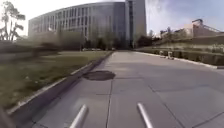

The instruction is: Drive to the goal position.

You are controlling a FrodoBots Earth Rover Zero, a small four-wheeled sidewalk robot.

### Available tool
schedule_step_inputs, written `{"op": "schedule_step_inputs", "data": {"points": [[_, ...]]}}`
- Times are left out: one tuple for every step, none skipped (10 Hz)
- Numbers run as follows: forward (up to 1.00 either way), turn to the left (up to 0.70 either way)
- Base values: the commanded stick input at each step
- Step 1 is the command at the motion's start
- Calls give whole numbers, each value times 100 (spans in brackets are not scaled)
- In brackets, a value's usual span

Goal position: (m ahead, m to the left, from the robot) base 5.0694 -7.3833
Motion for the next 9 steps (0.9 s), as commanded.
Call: {"op": "schedule_step_inputs", "data": {"points": [[70, -14], [70, -14], [70, -14], [70, -14], [70, -14], [70, -14], [70, -14], [70, -14], [70, -14]]}}
